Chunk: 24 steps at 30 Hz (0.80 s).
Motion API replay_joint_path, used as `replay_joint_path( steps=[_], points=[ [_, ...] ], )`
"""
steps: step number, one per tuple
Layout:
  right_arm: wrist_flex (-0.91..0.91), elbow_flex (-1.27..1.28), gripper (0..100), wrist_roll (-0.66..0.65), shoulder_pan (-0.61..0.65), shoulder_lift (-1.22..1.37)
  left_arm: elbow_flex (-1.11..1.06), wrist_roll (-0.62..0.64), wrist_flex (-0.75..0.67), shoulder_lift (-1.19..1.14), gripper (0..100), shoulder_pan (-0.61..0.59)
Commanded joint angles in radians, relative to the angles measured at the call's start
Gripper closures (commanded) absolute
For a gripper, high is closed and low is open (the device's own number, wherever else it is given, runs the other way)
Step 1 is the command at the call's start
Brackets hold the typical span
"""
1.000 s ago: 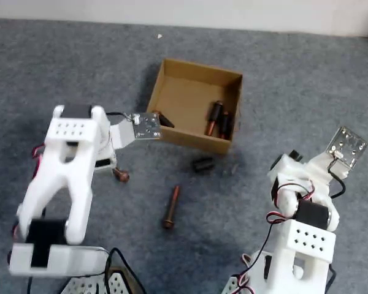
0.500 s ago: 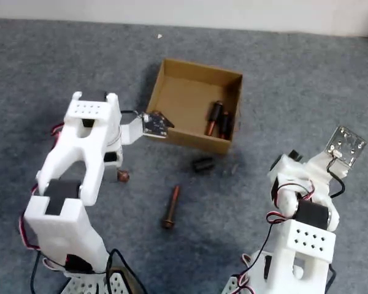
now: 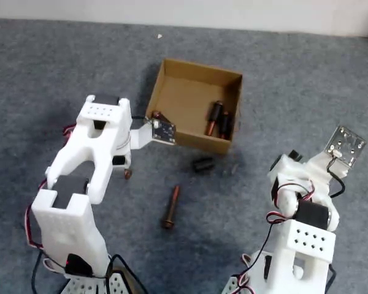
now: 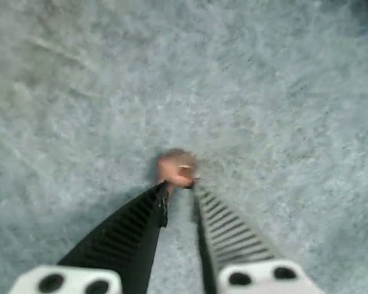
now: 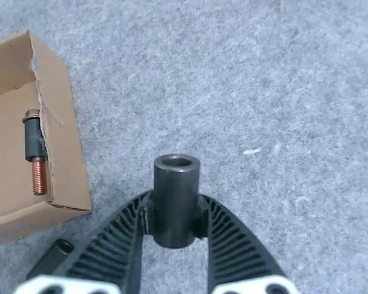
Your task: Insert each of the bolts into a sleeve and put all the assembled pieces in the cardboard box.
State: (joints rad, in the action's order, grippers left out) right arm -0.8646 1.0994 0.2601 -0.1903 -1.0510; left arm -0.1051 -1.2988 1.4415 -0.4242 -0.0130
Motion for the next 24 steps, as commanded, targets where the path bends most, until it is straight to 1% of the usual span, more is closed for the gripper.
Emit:
replay_joint_path(
  steps=[1, 3, 7, 10, 24],
  points=[
    [0.031, -0.015, 99.3, -0.014, -0.007, -0.025, 0.010, -0.109, -0.031, -0.016, 97, 0.012],
    [0.031, -0.015, 99.3, -0.014, -0.007, -0.025, 0.010, -0.101, -0.029, -0.013, 96, 0.007],
    [0.031, -0.015, 99.3, -0.014, -0.007, -0.025, 0.021, 0.005, -0.029, 0.012, 92, 0.005],
    [0.031, -0.015, 99.3, -0.014, -0.007, -0.025, 0.010, 0.009, -0.035, 0.054, 88, -0.007],
    [0.031, -0.013, 99.3, -0.014, -0.007, -0.025, 0.021, -0.003, -0.038, 0.220, 88, -0.010]
  ],
)
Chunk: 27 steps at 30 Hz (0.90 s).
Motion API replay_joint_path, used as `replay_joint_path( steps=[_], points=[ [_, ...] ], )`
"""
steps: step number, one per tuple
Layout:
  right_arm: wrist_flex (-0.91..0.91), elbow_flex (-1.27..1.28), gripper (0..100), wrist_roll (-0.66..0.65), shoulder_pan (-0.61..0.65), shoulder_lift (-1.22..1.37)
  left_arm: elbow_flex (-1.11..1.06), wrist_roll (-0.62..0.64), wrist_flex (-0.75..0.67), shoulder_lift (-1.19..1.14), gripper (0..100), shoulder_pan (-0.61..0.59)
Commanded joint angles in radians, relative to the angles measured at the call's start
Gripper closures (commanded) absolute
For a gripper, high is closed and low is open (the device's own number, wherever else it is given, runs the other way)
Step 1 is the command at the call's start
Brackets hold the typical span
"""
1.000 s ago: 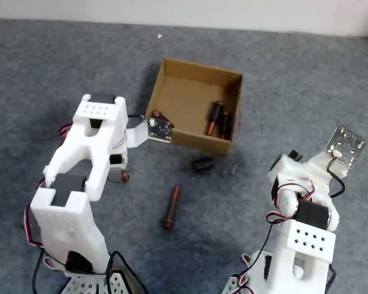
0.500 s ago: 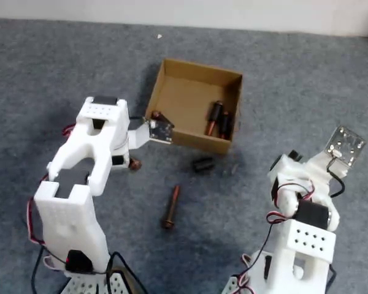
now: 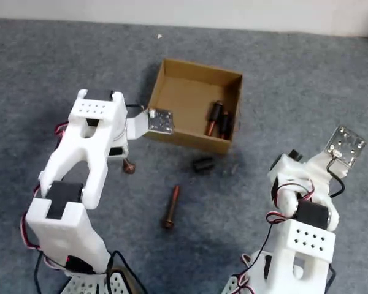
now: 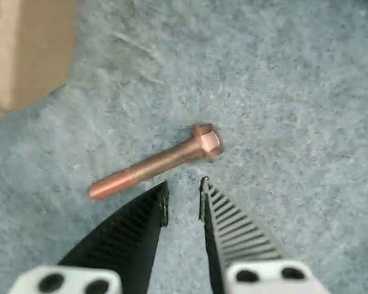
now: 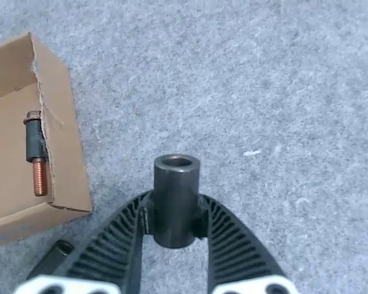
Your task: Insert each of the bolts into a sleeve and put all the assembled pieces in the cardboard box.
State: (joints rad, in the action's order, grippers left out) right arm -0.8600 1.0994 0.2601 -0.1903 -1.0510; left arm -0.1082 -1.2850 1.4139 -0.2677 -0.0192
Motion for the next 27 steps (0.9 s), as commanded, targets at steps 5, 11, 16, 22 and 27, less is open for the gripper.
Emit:
replay_joint_path(
  steps=[5, 11, 16, 22, 27],
  points=[
    [0.027, -0.013, 99.3, -0.014, -0.007, -0.025, 0.025, -0.101, -0.037, 0.036, 88, -0.005],
    [0.027, -0.013, 99.3, -0.014, -0.007, -0.025, 0.025, -0.103, -0.135, -0.028, 88, 0.001],
    [0.027, -0.013, 99.3, -0.014, -0.007, -0.025, 0.025, -0.166, -0.152, -0.065, 86, -0.005],
    [0.027, -0.015, 99.3, -0.014, -0.007, -0.027, 0.024, -0.226, -0.147, -0.070, 85, -0.022],
    [0.027, -0.015, 99.3, -0.014, -0.007, -0.027, 0.013, -0.229, -0.146, -0.081, 85, -0.001]
  ],
)
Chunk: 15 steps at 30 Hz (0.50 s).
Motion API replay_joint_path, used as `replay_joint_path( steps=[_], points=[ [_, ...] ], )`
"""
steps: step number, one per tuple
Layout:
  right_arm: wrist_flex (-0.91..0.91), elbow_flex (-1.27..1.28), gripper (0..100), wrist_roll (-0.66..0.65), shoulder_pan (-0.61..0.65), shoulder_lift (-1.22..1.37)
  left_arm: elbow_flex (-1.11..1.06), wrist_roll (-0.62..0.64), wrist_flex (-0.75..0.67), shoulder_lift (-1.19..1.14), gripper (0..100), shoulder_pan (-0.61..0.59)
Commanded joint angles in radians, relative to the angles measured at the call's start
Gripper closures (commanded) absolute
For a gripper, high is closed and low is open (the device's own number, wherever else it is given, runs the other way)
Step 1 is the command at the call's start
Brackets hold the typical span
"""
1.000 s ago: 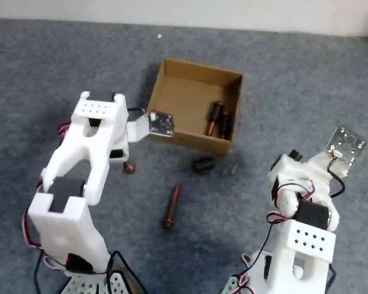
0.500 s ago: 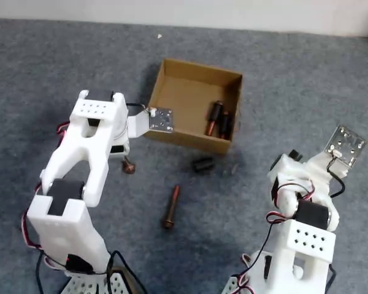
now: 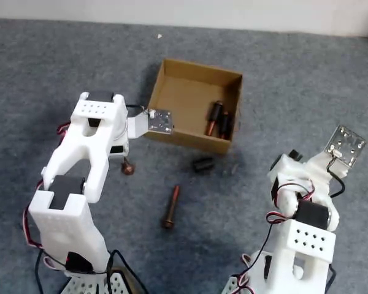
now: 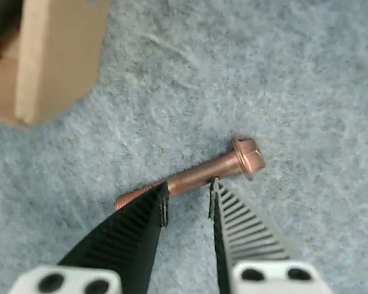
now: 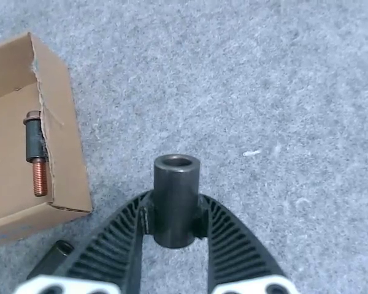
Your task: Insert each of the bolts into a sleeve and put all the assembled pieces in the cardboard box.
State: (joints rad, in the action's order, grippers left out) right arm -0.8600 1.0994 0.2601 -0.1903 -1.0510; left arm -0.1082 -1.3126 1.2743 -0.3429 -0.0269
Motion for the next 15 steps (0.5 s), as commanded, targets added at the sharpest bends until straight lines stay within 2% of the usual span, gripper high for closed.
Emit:
replay_joint_path(
  steps=[1, 6, 12, 15],
  points=[
    [0.027, -0.015, 99.3, -0.014, -0.007, -0.027, 0.015, -0.201, -0.006, -0.016, 85, 0.010],
    [0.027, -0.015, 99.3, -0.015, -0.007, -0.027, 0.013, -0.201, 0.003, -0.054, 86, 0.021],
    [0.027, -0.016, 99.3, -0.015, -0.007, -0.027, 0.013, -0.193, 0.094, -0.021, 86, 0.053],
    [0.027, -0.016, 99.3, -0.015, -0.007, -0.027, 0.012, -0.135, 0.110, 0.004, 88, 0.084]
  ],
)
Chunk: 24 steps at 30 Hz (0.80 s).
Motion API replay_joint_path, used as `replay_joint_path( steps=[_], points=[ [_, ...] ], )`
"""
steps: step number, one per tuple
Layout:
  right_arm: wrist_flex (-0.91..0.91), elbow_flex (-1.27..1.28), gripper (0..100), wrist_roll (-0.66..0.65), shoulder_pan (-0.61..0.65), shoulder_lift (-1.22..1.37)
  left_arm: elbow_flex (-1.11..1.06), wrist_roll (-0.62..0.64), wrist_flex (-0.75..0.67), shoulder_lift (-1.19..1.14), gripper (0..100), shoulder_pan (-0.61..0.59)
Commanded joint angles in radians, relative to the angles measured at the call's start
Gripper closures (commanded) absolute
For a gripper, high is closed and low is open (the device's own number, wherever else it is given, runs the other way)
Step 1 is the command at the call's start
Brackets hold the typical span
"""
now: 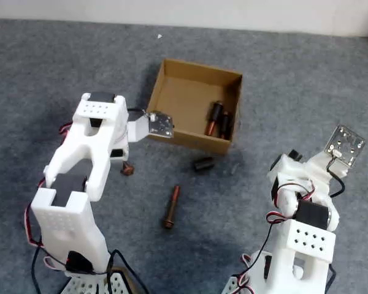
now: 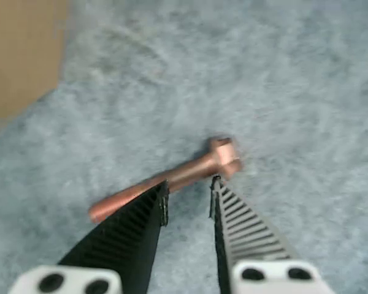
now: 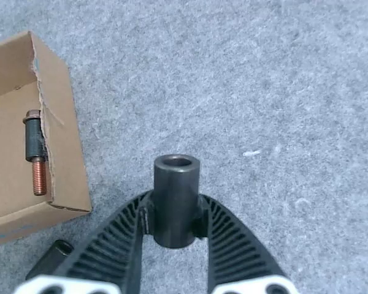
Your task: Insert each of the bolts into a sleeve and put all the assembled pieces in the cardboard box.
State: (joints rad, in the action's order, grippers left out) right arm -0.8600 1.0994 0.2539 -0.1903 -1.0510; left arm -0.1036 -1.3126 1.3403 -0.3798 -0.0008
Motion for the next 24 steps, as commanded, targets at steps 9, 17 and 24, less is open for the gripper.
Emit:
replay_joint_path(
  steps=[9, 17, 24],
  points=[
    [0.027, -0.015, 99.3, -0.009, -0.007, -0.030, -0.077, 0.005, -0.011, 0.061, 89, 0.194],
    [0.027, -0.015, 99.3, -0.009, -0.007, -0.030, -0.160, 0.025, -0.146, 0.061, 88, 0.209],
    [0.025, -0.015, 99.3, -0.009, -0.007, -0.030, -0.166, 0.026, -0.107, 0.070, 99, 0.202]
  ],
)
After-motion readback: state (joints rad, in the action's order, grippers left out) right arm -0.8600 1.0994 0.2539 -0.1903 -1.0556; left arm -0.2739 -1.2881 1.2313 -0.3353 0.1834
